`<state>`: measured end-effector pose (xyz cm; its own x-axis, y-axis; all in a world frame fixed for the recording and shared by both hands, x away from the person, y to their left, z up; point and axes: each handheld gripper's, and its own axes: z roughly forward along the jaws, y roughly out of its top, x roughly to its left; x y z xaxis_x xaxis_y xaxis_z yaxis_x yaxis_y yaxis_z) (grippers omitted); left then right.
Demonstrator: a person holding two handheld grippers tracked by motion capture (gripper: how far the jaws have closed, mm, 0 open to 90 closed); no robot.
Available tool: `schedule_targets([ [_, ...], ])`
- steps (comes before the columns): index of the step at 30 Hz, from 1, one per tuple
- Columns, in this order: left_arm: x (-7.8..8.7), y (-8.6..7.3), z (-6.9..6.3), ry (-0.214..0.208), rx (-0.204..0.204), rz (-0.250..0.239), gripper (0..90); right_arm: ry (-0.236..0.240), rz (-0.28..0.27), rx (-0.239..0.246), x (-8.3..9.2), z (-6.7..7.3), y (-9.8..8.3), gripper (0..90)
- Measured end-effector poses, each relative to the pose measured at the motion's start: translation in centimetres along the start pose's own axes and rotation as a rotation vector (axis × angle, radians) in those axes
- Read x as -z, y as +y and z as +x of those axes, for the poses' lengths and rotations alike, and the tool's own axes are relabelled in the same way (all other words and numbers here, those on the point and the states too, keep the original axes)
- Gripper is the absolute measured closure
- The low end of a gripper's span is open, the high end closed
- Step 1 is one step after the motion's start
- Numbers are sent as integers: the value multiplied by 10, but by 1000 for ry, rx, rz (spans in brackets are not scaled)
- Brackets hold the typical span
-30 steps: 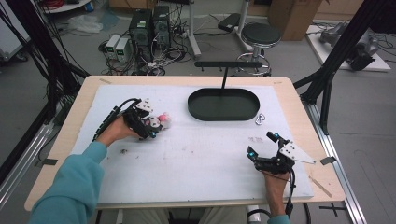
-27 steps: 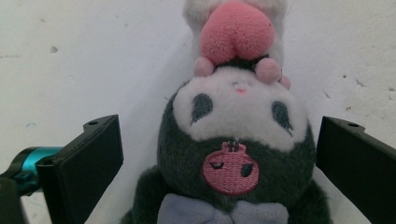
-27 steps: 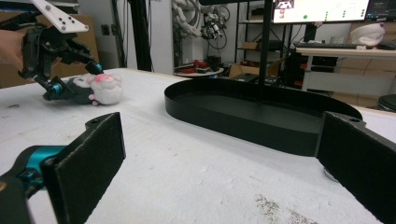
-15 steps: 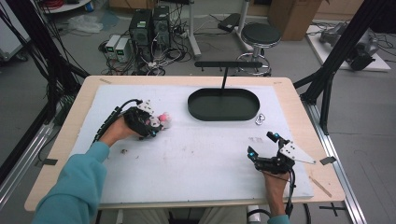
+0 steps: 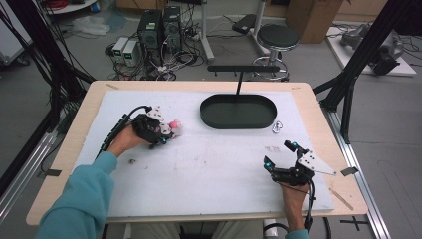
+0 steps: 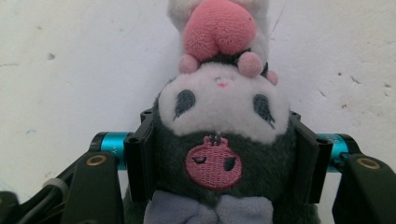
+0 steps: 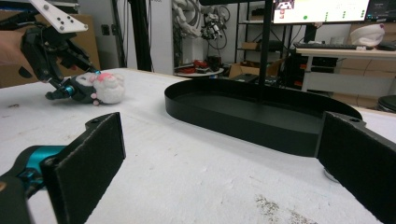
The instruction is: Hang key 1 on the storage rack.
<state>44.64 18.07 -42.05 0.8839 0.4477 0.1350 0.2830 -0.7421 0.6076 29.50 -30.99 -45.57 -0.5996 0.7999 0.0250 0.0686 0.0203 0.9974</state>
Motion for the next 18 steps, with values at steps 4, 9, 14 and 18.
schedule_targets([
  [4,4,2,1,-2,9,-23,384,-1,0,10,0,1,0,8],
  [9,17,7,-1,-16,24,-120,385,9,18,-11,-2,-3,2,8],
  [14,31,13,-6,-40,28,-220,384,51,58,8,-7,-4,9,8],
  [18,38,17,-10,-53,24,-248,384,83,71,1,-12,-5,19,8],
])
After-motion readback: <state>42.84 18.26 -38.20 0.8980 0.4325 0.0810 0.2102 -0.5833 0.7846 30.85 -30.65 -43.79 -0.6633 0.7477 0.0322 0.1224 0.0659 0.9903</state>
